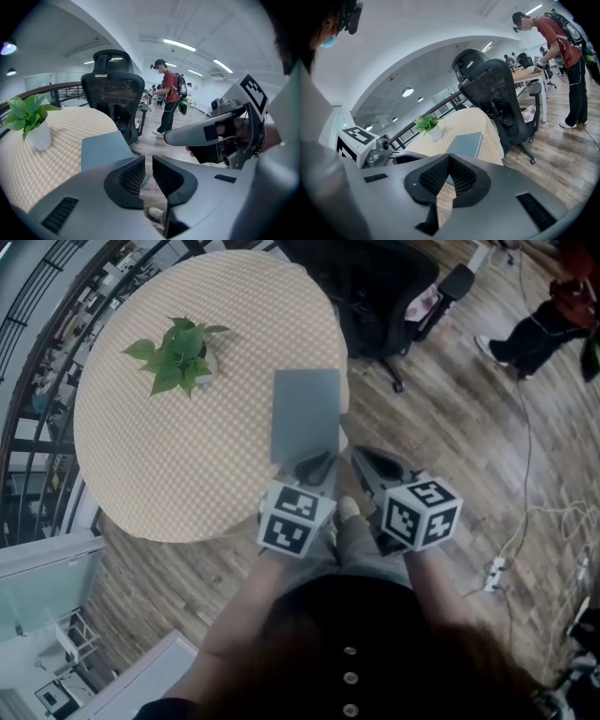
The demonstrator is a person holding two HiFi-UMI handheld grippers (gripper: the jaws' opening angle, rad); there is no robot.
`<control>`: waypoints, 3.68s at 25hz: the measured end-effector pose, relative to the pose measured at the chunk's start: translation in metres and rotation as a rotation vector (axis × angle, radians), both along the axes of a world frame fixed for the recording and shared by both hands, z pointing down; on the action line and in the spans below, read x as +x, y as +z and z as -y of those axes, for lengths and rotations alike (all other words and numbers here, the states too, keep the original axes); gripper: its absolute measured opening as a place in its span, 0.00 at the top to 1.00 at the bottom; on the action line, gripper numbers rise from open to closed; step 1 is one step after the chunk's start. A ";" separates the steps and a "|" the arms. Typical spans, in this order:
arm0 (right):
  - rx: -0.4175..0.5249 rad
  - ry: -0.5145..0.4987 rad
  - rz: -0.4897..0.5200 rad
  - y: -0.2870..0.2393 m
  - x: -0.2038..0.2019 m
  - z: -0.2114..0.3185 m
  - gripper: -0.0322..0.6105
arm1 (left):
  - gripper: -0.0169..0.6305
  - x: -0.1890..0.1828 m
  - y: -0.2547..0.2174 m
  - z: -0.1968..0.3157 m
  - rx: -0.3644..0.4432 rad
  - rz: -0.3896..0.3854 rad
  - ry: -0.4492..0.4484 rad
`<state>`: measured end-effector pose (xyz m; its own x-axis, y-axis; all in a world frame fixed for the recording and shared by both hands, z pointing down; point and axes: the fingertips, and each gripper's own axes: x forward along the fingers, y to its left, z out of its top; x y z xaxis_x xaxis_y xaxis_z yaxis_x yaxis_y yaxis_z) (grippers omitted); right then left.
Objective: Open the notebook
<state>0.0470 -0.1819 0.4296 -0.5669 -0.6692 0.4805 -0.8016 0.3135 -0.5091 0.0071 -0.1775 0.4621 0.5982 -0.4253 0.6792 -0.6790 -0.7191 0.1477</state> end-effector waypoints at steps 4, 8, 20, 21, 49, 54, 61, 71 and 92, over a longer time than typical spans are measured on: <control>-0.019 0.000 0.009 0.009 0.002 0.001 0.93 | 0.85 0.002 0.012 -0.002 -0.003 0.046 0.022; -0.053 -0.011 0.021 0.021 0.000 -0.005 0.93 | 0.78 0.005 0.027 -0.003 -0.030 0.077 0.027; -0.117 -0.009 0.046 0.050 0.008 -0.012 0.93 | 0.61 0.008 0.053 0.006 0.060 0.243 0.031; -0.119 -0.008 0.049 0.052 0.009 -0.012 0.93 | 0.61 0.009 0.055 0.006 0.070 0.260 0.036; -0.196 -0.051 0.112 0.084 0.003 -0.024 0.93 | 0.75 0.010 0.090 0.010 0.174 0.472 0.038; -0.200 -0.042 0.113 0.086 0.006 -0.023 0.93 | 0.75 0.010 0.092 0.010 0.198 0.503 0.056; -0.201 -0.025 0.124 0.086 0.011 -0.019 0.93 | 0.86 0.011 0.084 0.008 0.230 0.484 0.029; -0.182 -0.035 0.140 0.078 0.007 -0.013 0.93 | 0.92 0.009 0.071 0.009 0.194 0.395 0.005; -0.126 -0.112 0.144 0.051 -0.007 0.001 0.93 | 0.94 -0.001 0.040 0.017 0.050 0.056 -0.184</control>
<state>0.0402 -0.1833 0.4806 -0.7031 -0.5377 0.4654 -0.6817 0.3232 -0.6564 0.0056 -0.1941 0.5020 0.4695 -0.5577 0.6845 -0.8056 -0.5878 0.0736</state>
